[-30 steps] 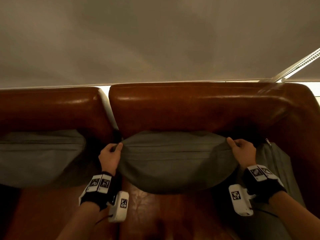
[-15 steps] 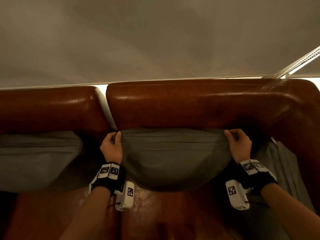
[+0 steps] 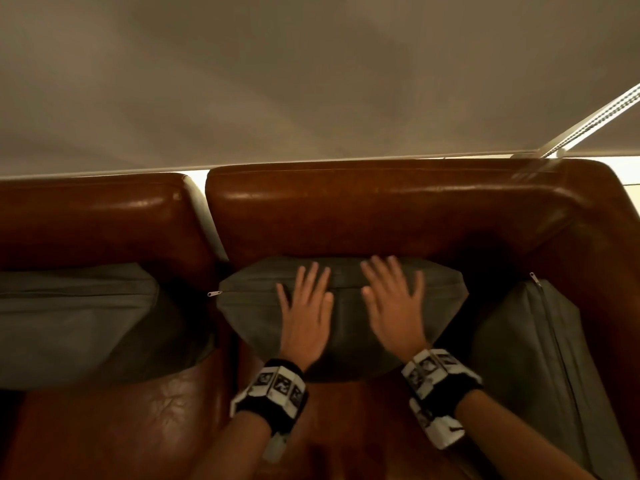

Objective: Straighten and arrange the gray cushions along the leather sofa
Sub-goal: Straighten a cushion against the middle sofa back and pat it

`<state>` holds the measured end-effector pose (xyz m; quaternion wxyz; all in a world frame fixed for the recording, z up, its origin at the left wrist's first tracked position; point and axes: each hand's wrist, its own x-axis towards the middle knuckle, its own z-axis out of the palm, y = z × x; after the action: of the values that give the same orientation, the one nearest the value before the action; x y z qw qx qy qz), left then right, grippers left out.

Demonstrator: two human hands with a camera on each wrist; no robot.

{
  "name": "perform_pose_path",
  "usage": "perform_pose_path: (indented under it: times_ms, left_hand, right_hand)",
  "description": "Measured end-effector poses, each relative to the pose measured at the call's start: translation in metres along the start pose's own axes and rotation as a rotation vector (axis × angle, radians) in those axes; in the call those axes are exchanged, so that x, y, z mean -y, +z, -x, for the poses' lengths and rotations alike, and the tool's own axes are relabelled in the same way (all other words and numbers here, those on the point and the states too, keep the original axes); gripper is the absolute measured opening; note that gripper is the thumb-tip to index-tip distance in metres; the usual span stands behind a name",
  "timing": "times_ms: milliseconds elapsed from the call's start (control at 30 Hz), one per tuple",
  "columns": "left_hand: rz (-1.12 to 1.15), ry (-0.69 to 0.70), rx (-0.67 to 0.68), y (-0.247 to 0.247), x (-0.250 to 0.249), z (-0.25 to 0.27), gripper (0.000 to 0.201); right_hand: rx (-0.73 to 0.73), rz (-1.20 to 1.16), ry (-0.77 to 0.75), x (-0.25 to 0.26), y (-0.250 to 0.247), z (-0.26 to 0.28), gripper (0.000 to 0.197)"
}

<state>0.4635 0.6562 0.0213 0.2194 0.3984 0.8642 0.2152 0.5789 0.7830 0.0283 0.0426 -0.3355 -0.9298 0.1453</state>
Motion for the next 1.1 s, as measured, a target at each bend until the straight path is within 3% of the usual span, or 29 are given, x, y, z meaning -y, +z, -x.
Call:
perform_pose_path:
  times_ms: [100, 233, 300, 400, 500, 567, 633, 700, 800, 933, 1033, 1100]
  left_hand:
    - [-0.218, 0.006, 0.084, 0.022, 0.016, -0.006, 0.058]
    - [-0.354, -0.094, 0.025, 0.006, 0.067, -0.004, 0.051]
    - [-0.323, -0.303, -0.082, -0.005, 0.085, 0.002, 0.049]
    - [0.022, -0.725, -0.146, -0.020, 0.107, 0.017, 0.060]
    - [0.778, -0.792, -0.171, -0.026, 0.112, 0.032, 0.065]
    - [1.186, -0.794, -0.260, -0.024, 0.105, 0.039, 0.047]
    - [1.329, -0.749, -0.384, -0.028, 0.095, 0.040, 0.026]
    - [1.333, -0.687, -0.454, -0.035, 0.092, 0.039, 0.019]
    - [1.356, -0.652, -0.413, -0.043, 0.096, 0.037, 0.025]
    - [1.234, -0.802, -0.218, -0.042, 0.100, 0.032, 0.036]
    - [1.092, -0.833, -0.352, -0.047, 0.106, 0.015, 0.039]
    - [0.958, -0.805, -0.393, -0.053, 0.105, 0.003, 0.041]
  right_hand:
    - [0.216, 0.088, -0.041, 0.000, 0.026, -0.003, 0.050]
    - [0.172, 0.131, 0.047, -0.050, 0.024, 0.000, 0.053]
    - [0.117, 0.139, 0.160, -0.069, 0.016, 0.003, 0.053]
    - [-0.109, -0.122, 0.472, -0.088, 0.002, 0.013, 0.059]
    - [-0.159, -0.774, 0.791, -0.088, -0.009, 0.031, 0.066]
    - [-0.212, -1.039, 0.835, -0.078, -0.010, 0.037, 0.057]
    - [-0.297, -1.093, 0.813, -0.073, -0.013, 0.036, 0.028]
    - [-0.331, -1.081, 0.777, -0.073, -0.018, 0.033, 0.007]
    - [-0.304, -1.053, 0.730, -0.081, -0.018, 0.032, 0.014]
    - [-0.215, -0.947, 0.890, -0.095, -0.014, 0.034, 0.035]
    - [-0.286, -0.891, 0.879, -0.101, -0.031, 0.013, 0.047]
    - [-0.222, -0.784, 0.809, -0.098, -0.039, -0.007, 0.043]
